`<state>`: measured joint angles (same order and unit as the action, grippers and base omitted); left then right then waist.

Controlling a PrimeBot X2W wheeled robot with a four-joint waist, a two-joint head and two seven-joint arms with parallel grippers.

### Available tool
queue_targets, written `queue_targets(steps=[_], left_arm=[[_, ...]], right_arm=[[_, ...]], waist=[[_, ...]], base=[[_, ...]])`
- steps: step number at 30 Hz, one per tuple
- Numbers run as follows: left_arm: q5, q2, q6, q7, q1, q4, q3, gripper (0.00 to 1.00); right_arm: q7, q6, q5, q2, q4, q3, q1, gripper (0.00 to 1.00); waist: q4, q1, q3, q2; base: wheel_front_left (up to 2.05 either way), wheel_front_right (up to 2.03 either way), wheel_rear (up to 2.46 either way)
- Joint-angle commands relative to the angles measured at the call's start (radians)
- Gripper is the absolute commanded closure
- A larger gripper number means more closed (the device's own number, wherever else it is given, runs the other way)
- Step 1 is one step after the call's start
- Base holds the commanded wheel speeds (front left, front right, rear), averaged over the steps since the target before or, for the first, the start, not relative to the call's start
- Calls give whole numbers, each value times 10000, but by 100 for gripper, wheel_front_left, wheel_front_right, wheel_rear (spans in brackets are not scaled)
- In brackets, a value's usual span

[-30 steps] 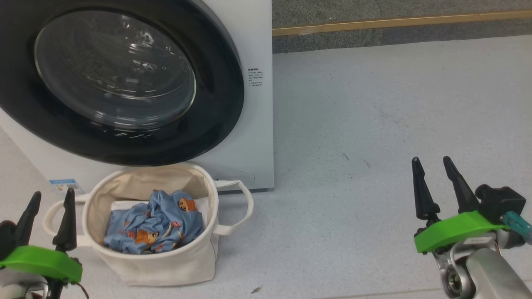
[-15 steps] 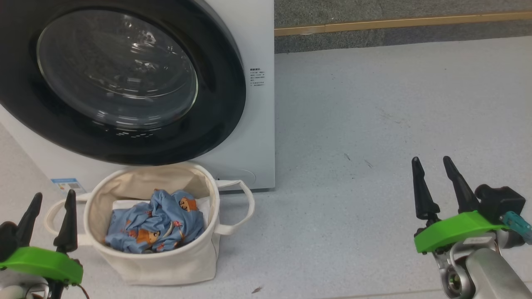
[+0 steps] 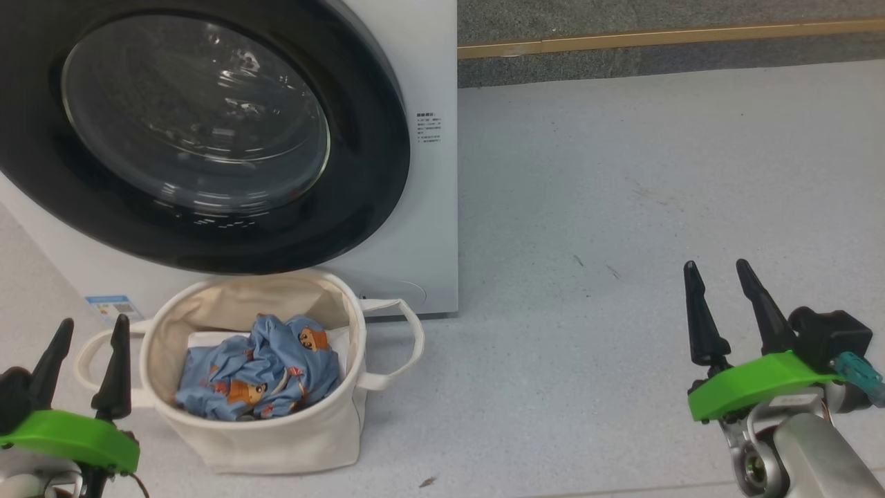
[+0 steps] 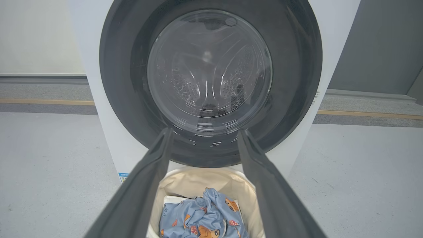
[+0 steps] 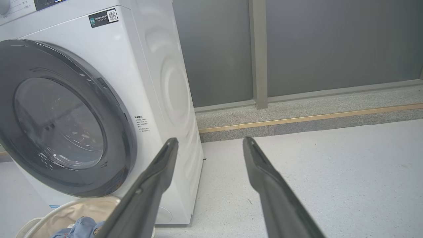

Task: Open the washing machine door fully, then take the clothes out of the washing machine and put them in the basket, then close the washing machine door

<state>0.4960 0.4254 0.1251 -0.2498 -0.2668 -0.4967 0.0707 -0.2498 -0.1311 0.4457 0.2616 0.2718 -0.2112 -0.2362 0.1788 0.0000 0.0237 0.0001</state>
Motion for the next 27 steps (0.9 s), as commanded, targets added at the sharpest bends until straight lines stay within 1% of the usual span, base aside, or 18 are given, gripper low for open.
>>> queue_targets(steps=[1,3,4,6,9,12,15,17,21,27], left_arm=[[34,507,55,-120,-354,299,-419,0],[22,517,55,-120,-347,311,-409,0],[4,3,0,1,-1,5,0,100],[19,-156,-15,25,69,-178,55,100],[37,-606,-15,32,534,-543,226,100],[299,-682,-13,135,562,-469,147,100],[566,-757,-12,227,593,-387,107,100],[655,-782,-11,254,605,-360,93,100],[1011,-883,-9,360,636,-269,36,100],[1546,-1035,-5,527,679,-124,-58,100]], right_arm=[[-120,4,-80,66,-329,-111,-190,0],[-120,4,-83,64,-331,-111,-196,0],[3,0,2,-5,-1,1,3,100],[20,0,25,-61,226,-42,66,100],[30,0,52,-220,698,-130,503,100],[109,0,337,-262,689,-70,508,100],[184,0,626,-296,652,11,539,100],[210,0,722,-308,640,36,552,100],[317,0,1105,-360,609,132,581,100],[477,1,1676,-439,561,280,616,100]], waist=[[1,0,-7,-1],[0,0,-10,-1],[0,0,-10,-1],[-3,0,-11,-1],[-5,0,-14,-1],[-36,4,-16,-1],[-93,22,-5,-1],[-108,22,-3,-1],[-166,2,-31,-1],[-252,0,-48,-1]], base=[[0,0,0],[0,0,0],[0,0,0],[0,0,0],[0,0,0],[0,0,0],[0,0,0],[0,0,0],[0,0,0],[0,0,0]])
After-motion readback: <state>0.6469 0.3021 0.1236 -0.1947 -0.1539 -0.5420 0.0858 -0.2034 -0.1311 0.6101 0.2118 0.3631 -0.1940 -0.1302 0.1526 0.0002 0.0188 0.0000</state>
